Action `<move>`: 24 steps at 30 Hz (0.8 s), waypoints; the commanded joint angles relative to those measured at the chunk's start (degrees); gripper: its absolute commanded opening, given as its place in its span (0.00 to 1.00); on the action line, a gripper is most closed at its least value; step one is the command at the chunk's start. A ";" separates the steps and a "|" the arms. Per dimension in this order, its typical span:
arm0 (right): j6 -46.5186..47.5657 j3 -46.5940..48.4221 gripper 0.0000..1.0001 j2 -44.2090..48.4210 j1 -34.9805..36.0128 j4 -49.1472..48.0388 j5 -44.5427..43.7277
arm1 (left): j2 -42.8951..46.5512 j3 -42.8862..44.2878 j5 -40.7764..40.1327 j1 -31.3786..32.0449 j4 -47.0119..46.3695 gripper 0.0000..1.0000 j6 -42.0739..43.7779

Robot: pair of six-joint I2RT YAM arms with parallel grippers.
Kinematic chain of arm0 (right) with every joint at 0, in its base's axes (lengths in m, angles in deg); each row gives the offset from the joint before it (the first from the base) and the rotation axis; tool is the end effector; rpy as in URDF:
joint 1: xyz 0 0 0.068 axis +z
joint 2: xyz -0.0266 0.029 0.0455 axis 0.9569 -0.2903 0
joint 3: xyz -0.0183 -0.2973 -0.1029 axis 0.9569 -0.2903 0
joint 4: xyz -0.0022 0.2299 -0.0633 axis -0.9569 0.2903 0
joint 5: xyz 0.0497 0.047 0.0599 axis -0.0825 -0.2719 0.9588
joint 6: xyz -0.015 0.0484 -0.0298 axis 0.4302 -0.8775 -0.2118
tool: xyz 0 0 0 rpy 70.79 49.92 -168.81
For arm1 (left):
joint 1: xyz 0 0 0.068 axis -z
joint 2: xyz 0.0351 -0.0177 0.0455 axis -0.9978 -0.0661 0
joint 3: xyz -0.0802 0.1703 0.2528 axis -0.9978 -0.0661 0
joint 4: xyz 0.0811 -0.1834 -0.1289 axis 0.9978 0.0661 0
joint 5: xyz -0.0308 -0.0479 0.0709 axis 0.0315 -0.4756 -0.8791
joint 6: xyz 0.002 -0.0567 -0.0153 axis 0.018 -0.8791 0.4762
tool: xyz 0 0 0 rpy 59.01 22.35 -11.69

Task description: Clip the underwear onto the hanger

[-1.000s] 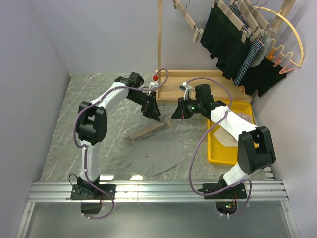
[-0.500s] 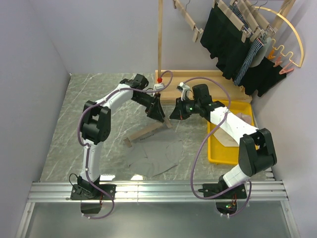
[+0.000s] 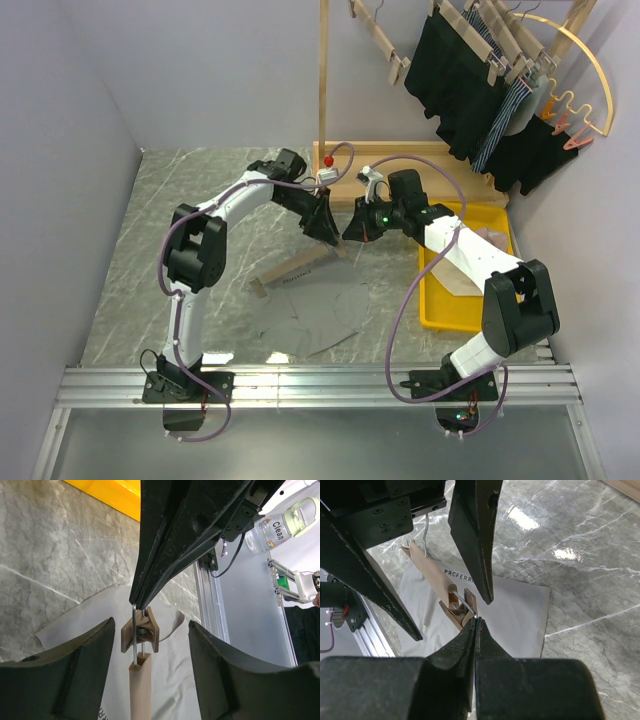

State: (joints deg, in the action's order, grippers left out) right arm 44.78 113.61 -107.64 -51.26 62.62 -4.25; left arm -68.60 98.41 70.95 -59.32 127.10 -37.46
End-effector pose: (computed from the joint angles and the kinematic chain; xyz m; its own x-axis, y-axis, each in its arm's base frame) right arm 0.2845 0.1421 0.3113 -0.6579 -0.1915 -0.7284 -0.6742 0.5807 0.4563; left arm 0.3830 -0.2400 0.2703 -0.5594 0.4237 -0.7124 0.7558 -0.0921 -0.6483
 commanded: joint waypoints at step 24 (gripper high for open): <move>-2.08 2.56 0.00 0.12 -0.25 -0.99 1.13 | -1.45 2.09 -0.57 0.70 7.76 0.00 8.77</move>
State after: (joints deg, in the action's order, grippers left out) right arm 43.39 113.59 -107.81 -51.23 64.39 -2.79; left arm -69.15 98.39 70.36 -59.16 131.84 -32.17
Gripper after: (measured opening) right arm 0.008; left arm 0.063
